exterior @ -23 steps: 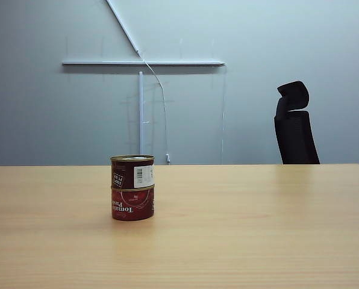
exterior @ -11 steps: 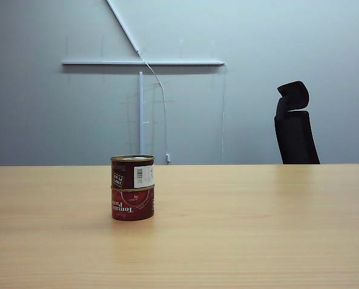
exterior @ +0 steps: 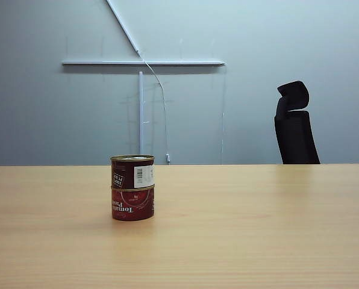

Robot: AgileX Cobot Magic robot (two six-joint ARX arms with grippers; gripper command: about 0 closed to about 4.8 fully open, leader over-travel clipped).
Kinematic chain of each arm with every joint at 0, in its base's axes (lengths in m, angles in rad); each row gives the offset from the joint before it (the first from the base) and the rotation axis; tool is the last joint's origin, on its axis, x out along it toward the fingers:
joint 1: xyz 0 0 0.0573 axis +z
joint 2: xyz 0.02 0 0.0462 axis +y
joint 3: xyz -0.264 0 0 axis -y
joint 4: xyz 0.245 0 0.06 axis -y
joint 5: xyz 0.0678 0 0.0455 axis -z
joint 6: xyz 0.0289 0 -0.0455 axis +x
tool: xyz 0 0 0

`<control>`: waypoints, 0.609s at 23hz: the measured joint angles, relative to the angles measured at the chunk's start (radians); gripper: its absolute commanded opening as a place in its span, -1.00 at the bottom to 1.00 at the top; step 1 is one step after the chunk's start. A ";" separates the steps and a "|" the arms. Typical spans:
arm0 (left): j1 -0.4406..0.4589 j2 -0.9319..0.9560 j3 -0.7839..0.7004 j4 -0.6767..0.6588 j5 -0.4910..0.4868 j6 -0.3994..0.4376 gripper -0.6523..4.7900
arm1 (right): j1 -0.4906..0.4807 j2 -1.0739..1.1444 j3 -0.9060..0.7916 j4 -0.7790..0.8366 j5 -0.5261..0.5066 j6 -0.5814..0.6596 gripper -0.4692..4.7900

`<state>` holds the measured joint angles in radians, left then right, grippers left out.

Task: Stack a can of tomatoes on the right onto the can of tomatoes on the left.

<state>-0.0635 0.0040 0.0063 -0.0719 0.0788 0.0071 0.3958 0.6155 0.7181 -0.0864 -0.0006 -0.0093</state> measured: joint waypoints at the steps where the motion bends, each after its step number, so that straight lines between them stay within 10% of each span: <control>1: 0.000 0.000 0.000 0.000 0.000 0.000 -0.77 | -0.021 -0.025 -0.035 0.015 0.000 0.000 -0.86; 14: 0.000 0.000 0.000 0.000 0.000 0.000 -0.77 | -0.316 -0.415 -0.603 0.229 -0.007 0.007 -0.86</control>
<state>-0.0631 0.0044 0.0063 -0.0715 0.0788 0.0071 0.0795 0.2005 0.1150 0.1429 -0.0078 -0.0025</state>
